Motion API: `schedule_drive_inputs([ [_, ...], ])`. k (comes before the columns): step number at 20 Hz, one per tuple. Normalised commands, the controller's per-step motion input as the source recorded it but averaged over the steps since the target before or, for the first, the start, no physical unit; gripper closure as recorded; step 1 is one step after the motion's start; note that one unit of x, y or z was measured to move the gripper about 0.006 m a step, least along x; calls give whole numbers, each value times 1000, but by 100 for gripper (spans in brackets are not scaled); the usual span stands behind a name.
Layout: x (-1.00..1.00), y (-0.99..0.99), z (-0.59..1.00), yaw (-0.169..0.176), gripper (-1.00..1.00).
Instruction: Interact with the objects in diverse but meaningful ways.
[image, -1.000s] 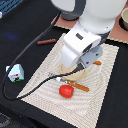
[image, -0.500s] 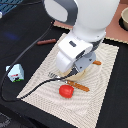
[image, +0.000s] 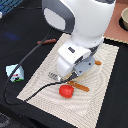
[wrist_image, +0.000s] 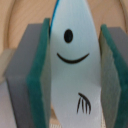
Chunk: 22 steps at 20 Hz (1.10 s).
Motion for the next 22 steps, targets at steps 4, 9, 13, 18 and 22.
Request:
schedule_drive_inputs([
  [4,-203,136,-20,0,-100],
  [9,-430,201,167,31,-100],
  [13,-765,206,159,57,-100],
  [18,-987,43,3,56,-100],
  [22,-1000,-5,0,23,-100],
])
